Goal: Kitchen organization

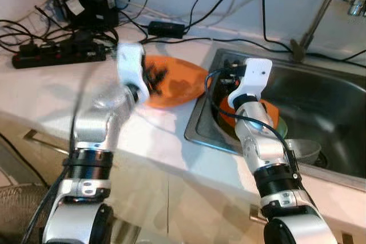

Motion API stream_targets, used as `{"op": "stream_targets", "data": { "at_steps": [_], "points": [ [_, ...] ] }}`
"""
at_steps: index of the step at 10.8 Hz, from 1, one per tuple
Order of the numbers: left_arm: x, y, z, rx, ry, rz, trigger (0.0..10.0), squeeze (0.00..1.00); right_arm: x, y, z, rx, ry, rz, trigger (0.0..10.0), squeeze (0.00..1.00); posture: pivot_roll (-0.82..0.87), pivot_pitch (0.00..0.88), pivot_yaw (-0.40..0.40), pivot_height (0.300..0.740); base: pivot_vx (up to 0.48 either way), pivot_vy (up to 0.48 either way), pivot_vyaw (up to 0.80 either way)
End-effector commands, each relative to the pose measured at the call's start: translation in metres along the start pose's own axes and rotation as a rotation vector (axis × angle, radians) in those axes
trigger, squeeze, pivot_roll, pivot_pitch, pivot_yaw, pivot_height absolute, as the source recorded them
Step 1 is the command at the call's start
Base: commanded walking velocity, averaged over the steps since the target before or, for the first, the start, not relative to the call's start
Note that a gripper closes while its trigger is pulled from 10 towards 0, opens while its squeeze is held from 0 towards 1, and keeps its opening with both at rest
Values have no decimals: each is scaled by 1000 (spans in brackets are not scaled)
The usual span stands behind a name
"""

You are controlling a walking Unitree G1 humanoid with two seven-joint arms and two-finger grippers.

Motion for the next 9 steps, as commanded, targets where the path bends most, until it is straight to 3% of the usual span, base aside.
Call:
{"op": "stream_targets", "data": {
  "at_steps": [1, 4, 7, 9],
  "points": [
    [-1, 3, 1, -24, -32, -10, 10000, 0, 2, 3, 1, -12, 8, 1, 10000, 0, 237, 27, -4, 740, 0, 0, 0],
    [-29, 1, -3, -39, -208, 10, 10000, 0, 2, 9, 1, -30, 4, -4, 10000, 0, 243, 36, -3, 740, 0, 0, 0],
    [-44, 9, -12, -64, -277, -11, 10000, 0, 1, 8, 1, -30, 0, -7, 10000, 0, 246, 34, 1, 740, 0, 0, 0],
    [-58, 26, -26, -136, -329, -1, 10000, 0, 1, 9, 2, -29, 1, -10, 10000, 0, 253, 26, -2, 740, 0, 0, 0]
  ]
}}
Point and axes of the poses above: a point about 5 cm out from each wrist's last joint towards the gripper, its own z axis pointing out of the wrist towards the gripper, its own x axis along the axis of the wrist's last joint, y = z × x, the point moved 5 cm from there along z, pointing out of the wrist towards the gripper, and after that the axes turned 7 degrees about -z, right-handed, at the moved point
